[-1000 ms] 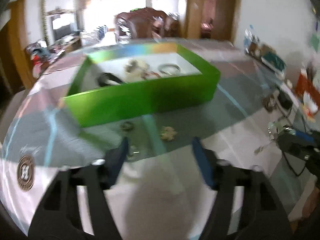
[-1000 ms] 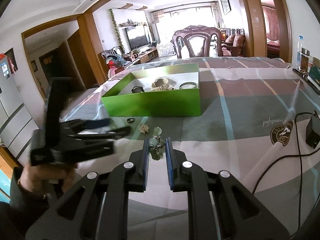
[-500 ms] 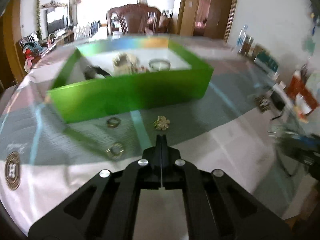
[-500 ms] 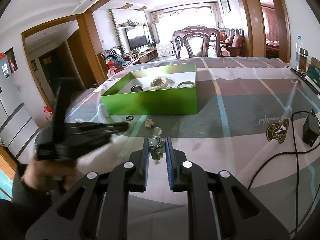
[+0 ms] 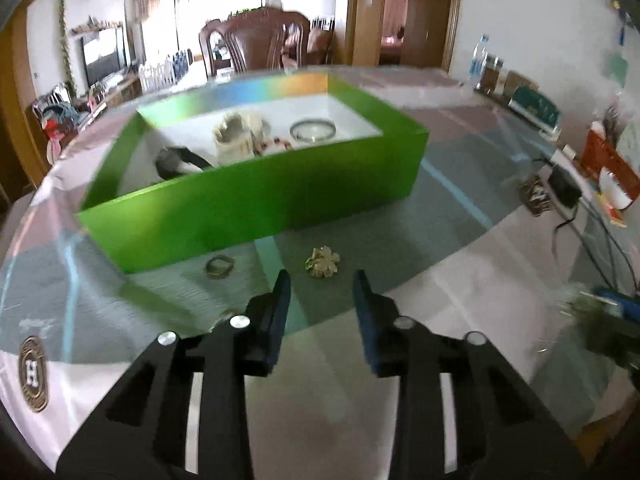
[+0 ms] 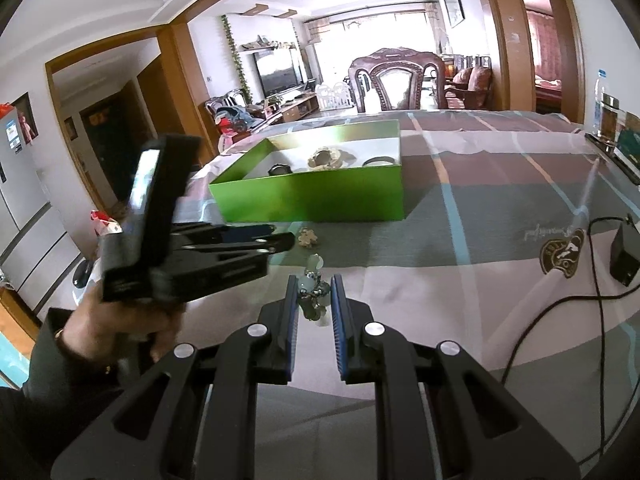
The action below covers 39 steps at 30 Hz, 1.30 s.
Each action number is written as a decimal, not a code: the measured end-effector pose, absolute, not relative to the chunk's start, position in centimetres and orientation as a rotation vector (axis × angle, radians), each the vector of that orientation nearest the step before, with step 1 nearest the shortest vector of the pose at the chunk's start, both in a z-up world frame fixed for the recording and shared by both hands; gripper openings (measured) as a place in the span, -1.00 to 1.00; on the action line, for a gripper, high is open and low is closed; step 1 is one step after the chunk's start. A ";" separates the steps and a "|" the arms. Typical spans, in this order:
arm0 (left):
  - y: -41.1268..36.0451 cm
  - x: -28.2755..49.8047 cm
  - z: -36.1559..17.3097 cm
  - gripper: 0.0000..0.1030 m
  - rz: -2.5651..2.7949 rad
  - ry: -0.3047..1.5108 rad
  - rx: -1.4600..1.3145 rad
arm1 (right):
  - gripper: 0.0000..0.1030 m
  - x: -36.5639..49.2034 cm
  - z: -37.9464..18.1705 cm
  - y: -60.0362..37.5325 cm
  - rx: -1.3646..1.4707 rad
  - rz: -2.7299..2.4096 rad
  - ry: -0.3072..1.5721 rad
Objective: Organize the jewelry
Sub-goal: 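Grasp the gold flower brooch with the left tool while the right tool holds the green ring, then carry the brooch with the left tool while the right tool carries the green ring into the box, releasing both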
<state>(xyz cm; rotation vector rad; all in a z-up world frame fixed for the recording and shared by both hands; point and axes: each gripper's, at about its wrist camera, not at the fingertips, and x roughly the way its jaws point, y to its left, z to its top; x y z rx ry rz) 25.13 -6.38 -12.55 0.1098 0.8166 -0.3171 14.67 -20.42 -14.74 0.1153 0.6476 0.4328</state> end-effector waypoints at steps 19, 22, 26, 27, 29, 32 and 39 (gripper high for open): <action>-2.9 20.6 -9.5 -0.71 -0.313 0.707 -0.003 | -0.69 14.5 -14.4 -20.2 0.117 0.438 0.628; -0.4 16.3 -7.5 -0.71 -0.280 0.635 -0.058 | -0.69 14.4 -14.3 -19.7 0.108 0.446 0.623; 1.7 12.6 -6.1 -0.71 -0.235 0.594 -0.072 | -0.69 14.3 -14.1 -18.8 0.095 0.462 0.614; 2.2 12.0 -6.1 -0.71 -0.224 0.598 -0.074 | -0.69 14.4 -14.0 -18.7 0.094 0.463 0.611; 2.9 11.3 -6.2 -0.71 -0.214 0.603 -0.080 | -0.69 14.4 -13.9 -18.5 0.095 0.465 0.611; 3.6 10.9 -6.3 -0.71 -0.208 0.607 -0.085 | -0.69 14.4 -14.0 -18.1 0.086 0.464 0.615; 3.7 11.0 -6.9 -0.71 -0.219 0.623 -0.095 | -0.69 14.1 -13.8 -18.0 0.080 0.451 0.614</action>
